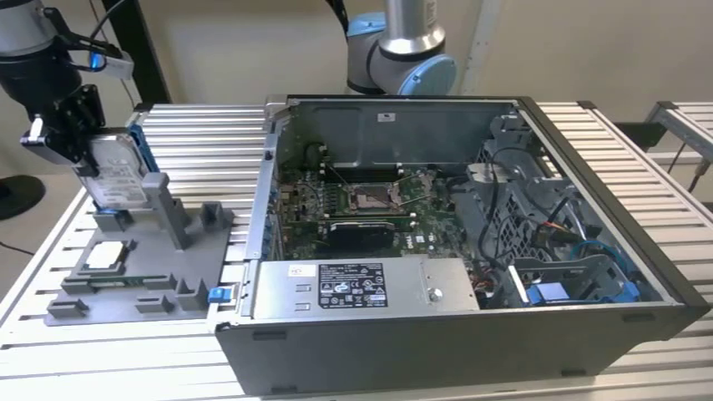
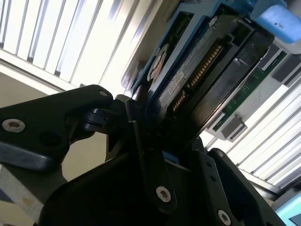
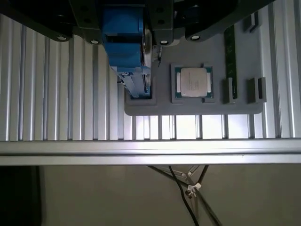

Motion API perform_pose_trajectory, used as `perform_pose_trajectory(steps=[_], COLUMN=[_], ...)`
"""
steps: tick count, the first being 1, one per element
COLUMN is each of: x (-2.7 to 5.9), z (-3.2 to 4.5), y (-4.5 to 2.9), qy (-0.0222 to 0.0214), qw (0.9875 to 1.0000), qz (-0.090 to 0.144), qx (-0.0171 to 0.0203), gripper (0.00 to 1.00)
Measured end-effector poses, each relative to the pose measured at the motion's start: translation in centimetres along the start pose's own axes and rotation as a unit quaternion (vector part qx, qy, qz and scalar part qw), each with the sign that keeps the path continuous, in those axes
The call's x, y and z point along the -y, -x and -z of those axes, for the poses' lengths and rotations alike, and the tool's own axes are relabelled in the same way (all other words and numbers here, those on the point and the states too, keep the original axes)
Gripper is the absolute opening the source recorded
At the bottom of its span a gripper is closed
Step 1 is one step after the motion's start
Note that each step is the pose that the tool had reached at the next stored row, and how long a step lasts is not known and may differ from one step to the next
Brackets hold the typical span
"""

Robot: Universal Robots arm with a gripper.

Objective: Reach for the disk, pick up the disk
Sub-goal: 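Pick up the disk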

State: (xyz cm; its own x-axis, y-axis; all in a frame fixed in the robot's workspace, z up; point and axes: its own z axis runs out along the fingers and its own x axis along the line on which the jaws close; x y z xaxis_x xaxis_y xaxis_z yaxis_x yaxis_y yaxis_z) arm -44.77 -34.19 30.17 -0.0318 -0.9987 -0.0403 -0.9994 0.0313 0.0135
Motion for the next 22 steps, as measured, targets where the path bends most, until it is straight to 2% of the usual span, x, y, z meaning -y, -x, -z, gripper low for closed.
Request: perform_pose_trajectory(steps=[22], x=[-0.02], z=[1.50], y=[0.06], qy=[-0.0001], qw=[1.0000], qz=[0.000], qx=[0.0000], gripper=[0.00])
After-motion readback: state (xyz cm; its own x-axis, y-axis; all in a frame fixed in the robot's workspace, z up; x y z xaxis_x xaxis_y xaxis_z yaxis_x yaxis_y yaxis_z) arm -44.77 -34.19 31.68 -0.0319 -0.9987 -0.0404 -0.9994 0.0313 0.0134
